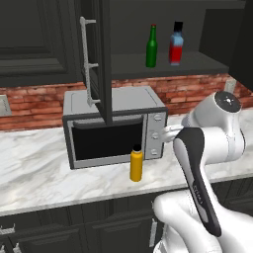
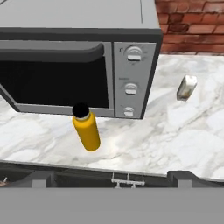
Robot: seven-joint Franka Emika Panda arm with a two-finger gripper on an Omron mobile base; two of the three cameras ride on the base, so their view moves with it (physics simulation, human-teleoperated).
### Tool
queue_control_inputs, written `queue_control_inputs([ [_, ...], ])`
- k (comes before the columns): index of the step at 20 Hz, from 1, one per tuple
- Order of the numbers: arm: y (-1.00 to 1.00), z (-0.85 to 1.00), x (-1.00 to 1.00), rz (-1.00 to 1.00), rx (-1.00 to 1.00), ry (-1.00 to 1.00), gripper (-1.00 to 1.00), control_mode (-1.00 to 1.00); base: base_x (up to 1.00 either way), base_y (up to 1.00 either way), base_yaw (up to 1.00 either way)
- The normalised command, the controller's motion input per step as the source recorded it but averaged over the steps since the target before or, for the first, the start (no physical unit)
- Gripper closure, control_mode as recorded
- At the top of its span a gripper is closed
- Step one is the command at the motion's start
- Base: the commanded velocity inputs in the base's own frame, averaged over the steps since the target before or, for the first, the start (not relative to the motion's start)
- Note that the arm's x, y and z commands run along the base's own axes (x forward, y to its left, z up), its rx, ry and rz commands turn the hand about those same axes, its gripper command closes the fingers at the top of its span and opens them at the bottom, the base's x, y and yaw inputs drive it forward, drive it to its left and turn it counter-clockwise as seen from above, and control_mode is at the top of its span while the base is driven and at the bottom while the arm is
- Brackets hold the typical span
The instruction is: Sort all alcoholic drinks to one cabinet, and non-alcoholic drinks to the other.
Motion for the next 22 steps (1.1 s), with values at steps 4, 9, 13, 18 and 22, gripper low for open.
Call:
queue_control_inputs([
  [4,0.14,-0.22,-0.13,0.04,0.00,0.00,-1.00,-1.00,0.00,0.00,0.00],
  [9,0.16,-0.20,-0.14,0.04,0.00,0.01,-1.00,-1.00,0.00,0.00,0.00],
  [13,0.17,-0.17,-0.12,0.04,0.00,0.04,-1.00,-1.00,0.00,0.00,0.00],
  [18,0.16,-0.18,-0.09,0.04,0.00,0.04,-1.00,-1.00,0.00,0.00,0.00],
  [22,0.15,-0.22,-0.04,0.04,0.00,0.01,-1.00,-1.00,0.00,0.00,0.00],
])
